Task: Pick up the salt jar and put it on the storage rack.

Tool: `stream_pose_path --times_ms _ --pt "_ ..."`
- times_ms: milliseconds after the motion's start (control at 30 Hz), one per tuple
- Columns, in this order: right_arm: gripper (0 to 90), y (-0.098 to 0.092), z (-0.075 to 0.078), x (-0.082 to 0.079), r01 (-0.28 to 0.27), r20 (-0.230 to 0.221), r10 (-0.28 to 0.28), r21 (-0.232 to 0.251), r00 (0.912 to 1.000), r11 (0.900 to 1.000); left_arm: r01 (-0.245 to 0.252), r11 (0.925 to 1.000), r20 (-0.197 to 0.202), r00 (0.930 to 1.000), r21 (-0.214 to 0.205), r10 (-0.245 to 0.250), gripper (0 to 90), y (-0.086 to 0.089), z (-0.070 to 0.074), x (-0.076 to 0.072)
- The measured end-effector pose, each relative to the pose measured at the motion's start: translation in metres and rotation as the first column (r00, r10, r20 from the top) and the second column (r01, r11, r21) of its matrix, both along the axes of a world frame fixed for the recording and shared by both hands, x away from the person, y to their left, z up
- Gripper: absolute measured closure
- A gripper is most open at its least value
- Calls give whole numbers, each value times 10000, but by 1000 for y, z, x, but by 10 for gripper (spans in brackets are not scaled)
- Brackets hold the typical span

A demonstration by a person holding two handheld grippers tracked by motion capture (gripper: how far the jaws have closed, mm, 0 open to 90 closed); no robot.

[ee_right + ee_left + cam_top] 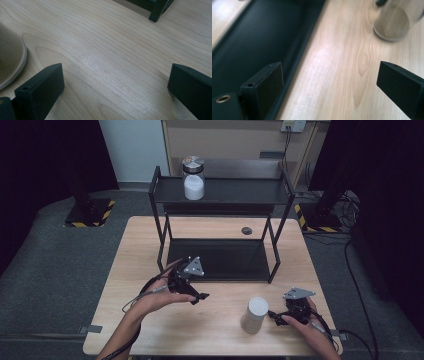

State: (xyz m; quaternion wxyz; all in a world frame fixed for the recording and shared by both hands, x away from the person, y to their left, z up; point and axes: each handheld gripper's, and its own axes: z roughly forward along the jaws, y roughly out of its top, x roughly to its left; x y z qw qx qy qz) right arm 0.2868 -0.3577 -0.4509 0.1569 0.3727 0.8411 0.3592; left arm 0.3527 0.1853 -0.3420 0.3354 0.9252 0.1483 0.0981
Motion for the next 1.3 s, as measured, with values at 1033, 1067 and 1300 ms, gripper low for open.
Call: stream_pose_path --times_ms 1033,1067,1300 --pt "17 0 0 -1 22 -1 -22 -4 10000 10000 -887 9955 -566 9946 -343 866 47 17 -92 -19" --pt "17 0 0 -1 34 -9 -34 2 10000 10000 -929 9949 -587 9942 -398 904 45 18 -93 -19" --pt "16 1 0 -2 71 -6 -71 0 10000 10000 -1193 9874 -574 9918 -1041 1138 0 27 -106 -23"
